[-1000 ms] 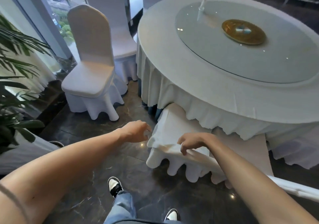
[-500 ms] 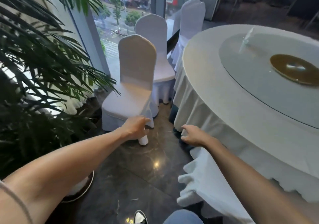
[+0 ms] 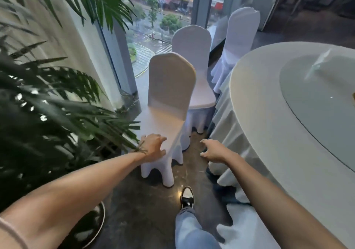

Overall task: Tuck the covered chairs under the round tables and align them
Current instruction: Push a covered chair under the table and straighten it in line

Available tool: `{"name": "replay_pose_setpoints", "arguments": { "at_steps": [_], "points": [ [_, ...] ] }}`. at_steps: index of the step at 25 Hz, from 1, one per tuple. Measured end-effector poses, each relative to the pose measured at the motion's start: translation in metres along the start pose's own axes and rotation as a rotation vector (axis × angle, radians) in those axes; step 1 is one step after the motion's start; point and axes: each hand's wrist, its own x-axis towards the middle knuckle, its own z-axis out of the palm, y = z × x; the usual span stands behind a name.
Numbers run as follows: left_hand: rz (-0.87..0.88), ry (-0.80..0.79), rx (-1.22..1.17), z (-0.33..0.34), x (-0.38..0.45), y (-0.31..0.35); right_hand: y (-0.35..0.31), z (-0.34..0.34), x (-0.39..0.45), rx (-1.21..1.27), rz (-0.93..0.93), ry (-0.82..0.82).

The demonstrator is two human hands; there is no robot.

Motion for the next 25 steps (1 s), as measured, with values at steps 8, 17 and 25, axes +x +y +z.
{"name": "replay_pose_setpoints", "arguments": {
  "at_steps": [8,17,25],
  "points": [
    [-0.208,0.012,-0.096,-0.034,0.173,-0.023,0.025,-0.109,0.207,-0.01,-0.122,-0.068],
    [-0.226,-0.004,-0.131,-0.073,0.305,-0.049,0.016,-0.196,0.323,-0.015,-0.147,0.012],
    [-0.192,-0.011,-0.164,-0.096,0.416,-0.06,0.032,-0.232,0.422,0.079,-0.074,0.101]
  ]
}}
